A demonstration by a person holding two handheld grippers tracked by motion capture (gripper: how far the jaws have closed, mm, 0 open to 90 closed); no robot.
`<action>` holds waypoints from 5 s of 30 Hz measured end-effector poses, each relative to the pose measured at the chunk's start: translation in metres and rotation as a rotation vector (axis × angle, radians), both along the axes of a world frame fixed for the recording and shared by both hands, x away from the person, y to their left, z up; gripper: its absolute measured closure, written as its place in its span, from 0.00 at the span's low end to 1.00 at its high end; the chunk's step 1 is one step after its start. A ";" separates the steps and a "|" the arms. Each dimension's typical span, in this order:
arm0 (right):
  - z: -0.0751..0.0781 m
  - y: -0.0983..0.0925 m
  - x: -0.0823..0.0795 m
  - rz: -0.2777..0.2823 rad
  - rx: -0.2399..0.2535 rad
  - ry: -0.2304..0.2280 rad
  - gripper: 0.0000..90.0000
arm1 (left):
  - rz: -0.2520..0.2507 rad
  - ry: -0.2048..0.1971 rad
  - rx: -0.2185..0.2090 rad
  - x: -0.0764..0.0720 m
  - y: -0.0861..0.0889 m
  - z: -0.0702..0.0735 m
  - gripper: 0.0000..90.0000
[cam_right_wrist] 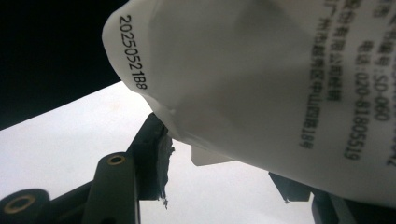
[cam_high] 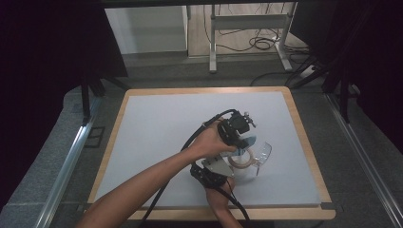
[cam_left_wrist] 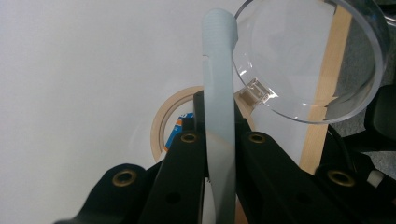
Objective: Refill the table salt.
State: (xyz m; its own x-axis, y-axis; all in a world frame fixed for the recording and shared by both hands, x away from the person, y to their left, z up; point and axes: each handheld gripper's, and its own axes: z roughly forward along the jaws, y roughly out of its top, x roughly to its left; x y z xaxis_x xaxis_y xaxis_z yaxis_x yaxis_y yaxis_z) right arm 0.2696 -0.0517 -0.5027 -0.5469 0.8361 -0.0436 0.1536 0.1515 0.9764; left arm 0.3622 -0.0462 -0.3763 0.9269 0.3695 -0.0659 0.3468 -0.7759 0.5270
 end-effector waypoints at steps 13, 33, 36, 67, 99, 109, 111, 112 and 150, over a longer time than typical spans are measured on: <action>0.002 0.000 0.000 -0.004 0.018 -0.002 0.51 | 0.001 -0.008 0.010 -0.001 -0.002 0.002 1.00; 0.001 -0.001 0.001 -0.011 0.026 0.001 0.51 | 0.000 -0.008 0.016 0.000 -0.005 0.000 1.00; 0.001 -0.001 0.001 -0.012 0.025 -0.001 0.51 | -0.001 -0.007 0.016 0.000 -0.005 0.001 1.00; 0.002 -0.002 0.001 -0.020 0.028 -0.003 0.51 | -0.004 -0.009 0.024 -0.001 -0.008 0.001 1.00; 0.003 0.001 0.000 -0.031 0.045 -0.002 0.51 | -0.010 -0.013 0.034 0.000 -0.009 0.001 1.00; 0.005 0.002 0.000 -0.034 0.050 -0.004 0.51 | -0.010 -0.015 0.031 -0.001 -0.009 0.003 1.00; 0.005 0.001 -0.001 -0.034 0.050 -0.004 0.51 | -0.010 -0.016 0.029 -0.001 -0.009 0.003 1.00; 0.005 0.001 0.000 -0.035 0.047 -0.007 0.51 | -0.010 -0.016 0.029 -0.001 -0.009 0.003 1.00; 0.006 0.003 -0.002 -0.042 0.028 -0.017 0.51 | -0.015 -0.007 0.026 0.000 -0.009 0.004 1.00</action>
